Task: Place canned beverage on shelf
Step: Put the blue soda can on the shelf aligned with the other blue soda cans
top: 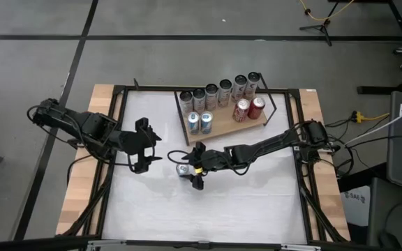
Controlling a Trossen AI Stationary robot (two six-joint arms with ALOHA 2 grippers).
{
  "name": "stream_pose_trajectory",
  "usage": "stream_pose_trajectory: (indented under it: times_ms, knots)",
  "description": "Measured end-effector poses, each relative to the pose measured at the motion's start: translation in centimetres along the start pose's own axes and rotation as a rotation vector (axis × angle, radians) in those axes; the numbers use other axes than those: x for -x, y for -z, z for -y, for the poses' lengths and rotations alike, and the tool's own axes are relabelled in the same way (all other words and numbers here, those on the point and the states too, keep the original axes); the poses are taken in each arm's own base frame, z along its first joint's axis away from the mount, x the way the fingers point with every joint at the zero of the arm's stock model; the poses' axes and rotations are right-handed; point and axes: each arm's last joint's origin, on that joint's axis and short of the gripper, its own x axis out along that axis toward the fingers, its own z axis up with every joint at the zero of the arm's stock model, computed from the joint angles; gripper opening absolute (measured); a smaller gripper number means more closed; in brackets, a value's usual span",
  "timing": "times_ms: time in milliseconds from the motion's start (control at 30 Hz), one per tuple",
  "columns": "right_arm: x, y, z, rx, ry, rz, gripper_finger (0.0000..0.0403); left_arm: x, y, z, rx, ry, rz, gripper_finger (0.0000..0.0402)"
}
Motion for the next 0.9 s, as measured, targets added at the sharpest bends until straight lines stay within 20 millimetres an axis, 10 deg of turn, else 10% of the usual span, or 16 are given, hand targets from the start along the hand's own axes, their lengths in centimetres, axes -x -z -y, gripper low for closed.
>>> stream_pose_trajectory:
  times_ms: [500, 900]
  knots:
    - [-1.7, 1.8, 0.2, 0.003, 0.017, -0.035, 0.0342, 1.0, 0.1, -0.7, -0.060, -0.093, 0.063, 0.0322]
    - [-1.7, 1.8, 0.2, 0.002, 0.016, -0.032, 0.0227, 6.2, 2.3, -3.9, 0.019, -0.145, 0.252, 0.0322]
